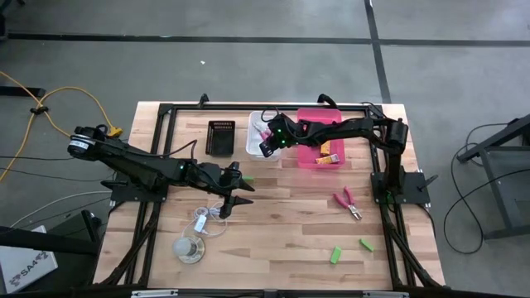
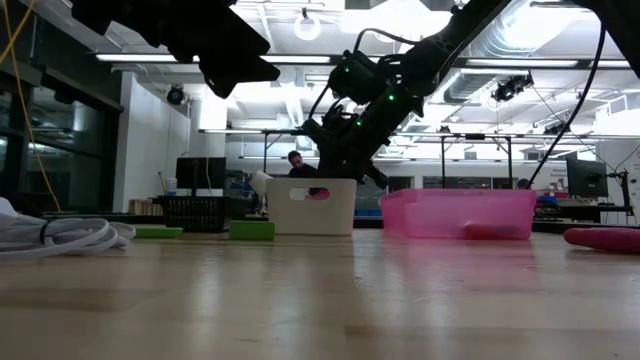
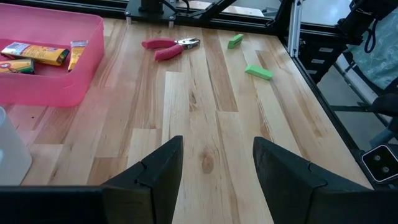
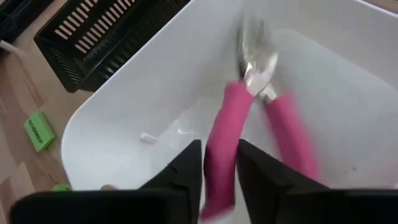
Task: Pick & Place School Supplies
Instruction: Put the left pink hole puncher into the white bin, then put the pink hole puncher into the white bin
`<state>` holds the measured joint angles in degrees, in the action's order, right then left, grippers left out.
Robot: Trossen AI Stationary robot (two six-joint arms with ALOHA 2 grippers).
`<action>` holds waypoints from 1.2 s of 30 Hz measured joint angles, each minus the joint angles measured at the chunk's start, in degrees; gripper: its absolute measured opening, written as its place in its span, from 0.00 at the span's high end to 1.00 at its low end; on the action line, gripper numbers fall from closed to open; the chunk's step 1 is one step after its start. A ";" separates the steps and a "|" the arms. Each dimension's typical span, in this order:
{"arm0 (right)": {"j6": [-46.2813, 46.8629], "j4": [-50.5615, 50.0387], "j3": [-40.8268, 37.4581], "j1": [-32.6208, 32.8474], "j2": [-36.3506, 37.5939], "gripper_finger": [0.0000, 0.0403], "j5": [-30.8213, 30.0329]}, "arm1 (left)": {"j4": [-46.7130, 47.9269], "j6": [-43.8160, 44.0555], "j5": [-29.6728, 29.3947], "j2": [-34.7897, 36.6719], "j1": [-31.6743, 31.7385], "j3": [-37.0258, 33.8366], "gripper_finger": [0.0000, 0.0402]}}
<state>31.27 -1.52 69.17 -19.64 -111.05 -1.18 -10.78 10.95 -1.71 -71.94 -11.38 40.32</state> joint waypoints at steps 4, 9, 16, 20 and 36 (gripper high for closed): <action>0.00 0.04 0.02 0.00 0.01 0.73 -0.04 | 0.01 0.01 0.01 0.00 0.00 0.00 0.53; 0.00 0.07 0.02 0.02 -0.01 0.73 -0.10 | 0.00 0.01 0.00 0.00 -0.02 -0.01 0.53; -1.60 1.82 0.02 -0.03 0.37 0.76 0.75 | -0.01 0.37 1.24 0.00 -0.02 -0.02 0.53; -3.81 2.82 0.02 -0.38 2.59 0.77 2.38 | 0.01 0.98 2.25 0.00 -0.01 -0.02 0.53; -17.26 -19.72 0.01 1.80 16.86 0.81 14.89 | 0.01 1.11 2.18 0.00 0.00 -0.02 0.53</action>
<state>14.01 -21.24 69.18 -17.84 -94.19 13.72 -10.76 12.05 0.47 -71.94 -11.38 40.29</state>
